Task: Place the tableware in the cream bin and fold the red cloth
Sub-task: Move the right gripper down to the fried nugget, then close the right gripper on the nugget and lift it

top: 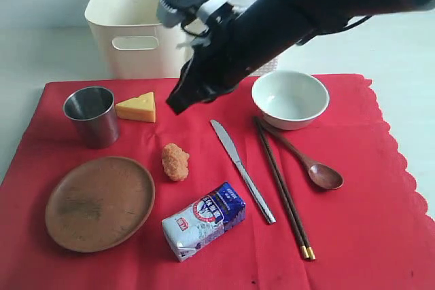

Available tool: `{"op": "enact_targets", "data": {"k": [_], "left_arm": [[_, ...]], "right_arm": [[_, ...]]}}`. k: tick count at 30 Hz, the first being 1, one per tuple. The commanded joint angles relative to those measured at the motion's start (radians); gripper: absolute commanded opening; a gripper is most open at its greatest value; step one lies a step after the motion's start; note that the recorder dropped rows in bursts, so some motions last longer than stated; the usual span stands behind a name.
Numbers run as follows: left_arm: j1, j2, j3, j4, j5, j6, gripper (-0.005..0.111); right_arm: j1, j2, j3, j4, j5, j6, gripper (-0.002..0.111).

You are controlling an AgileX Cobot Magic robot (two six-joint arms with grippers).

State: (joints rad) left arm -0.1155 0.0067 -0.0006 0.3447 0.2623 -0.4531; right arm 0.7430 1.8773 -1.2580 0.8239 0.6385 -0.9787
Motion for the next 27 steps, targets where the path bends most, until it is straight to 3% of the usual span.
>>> {"op": "enact_targets", "data": {"k": [1,7,11,27], "left_arm": [[0.001,-0.007,0.001,0.002,-0.006,0.005,0.002],[0.001,-0.007,0.001,0.002,-0.006,0.005,0.002],[0.001,-0.007,0.001,0.002,-0.006,0.006,0.002],[0.001,-0.007,0.001,0.002,-0.006,0.005,0.002]], "right_arm": [[0.093,0.072,0.005,-0.116,-0.049,0.071,0.022],[0.176,0.114,0.005,-0.343,-0.122,0.263,0.048],[0.188,0.148,0.005,-0.399,-0.181,0.325,0.06],[0.188,0.232,0.005,-0.47,-0.272,0.356,0.062]]}}
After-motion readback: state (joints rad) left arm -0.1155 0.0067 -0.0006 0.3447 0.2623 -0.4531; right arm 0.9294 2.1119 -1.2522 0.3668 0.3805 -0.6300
